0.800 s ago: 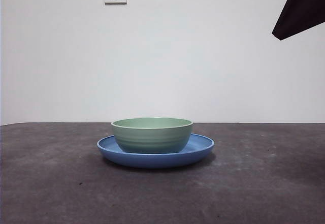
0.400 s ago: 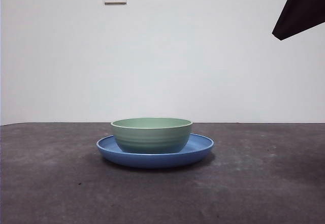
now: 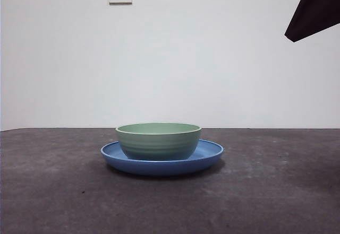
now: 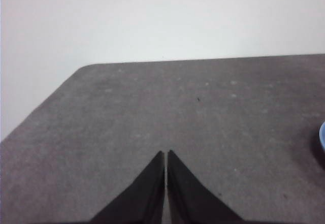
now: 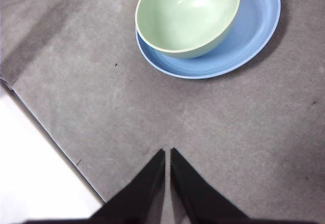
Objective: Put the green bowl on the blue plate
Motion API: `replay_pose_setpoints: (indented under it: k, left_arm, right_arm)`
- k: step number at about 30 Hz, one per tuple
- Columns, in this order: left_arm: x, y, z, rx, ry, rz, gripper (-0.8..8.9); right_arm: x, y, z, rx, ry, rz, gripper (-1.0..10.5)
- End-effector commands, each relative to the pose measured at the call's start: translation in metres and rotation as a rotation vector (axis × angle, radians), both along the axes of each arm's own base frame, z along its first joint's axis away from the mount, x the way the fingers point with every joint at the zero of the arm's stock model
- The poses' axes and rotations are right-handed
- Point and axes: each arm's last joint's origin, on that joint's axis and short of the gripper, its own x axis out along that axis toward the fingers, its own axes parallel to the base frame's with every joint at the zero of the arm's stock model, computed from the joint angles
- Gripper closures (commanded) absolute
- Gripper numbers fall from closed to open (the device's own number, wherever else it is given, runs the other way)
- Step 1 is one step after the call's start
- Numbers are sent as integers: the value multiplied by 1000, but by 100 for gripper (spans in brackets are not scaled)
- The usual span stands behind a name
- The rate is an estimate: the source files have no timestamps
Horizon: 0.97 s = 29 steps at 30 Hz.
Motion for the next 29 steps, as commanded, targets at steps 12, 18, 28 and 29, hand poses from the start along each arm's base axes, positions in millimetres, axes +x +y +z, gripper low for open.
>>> replay_pose_setpoints:
  k: [12,18,28,29]
  left_arm:
    - [-1,0,-16,-24,115,8,805]
    - [-1,0,-16,-24,116,8,805]
    - [-1,0,-16,-24,116,8,805]
    - [-1,0,-16,-24,116,8,805]
  right_arm:
    - [1,1,3,3,-20,13,936]
    - [1,1,3,3,-20,13,936]
    - [1,2,3,3,-21,13,936]
    - [1,1,3,3,-20,13,936]
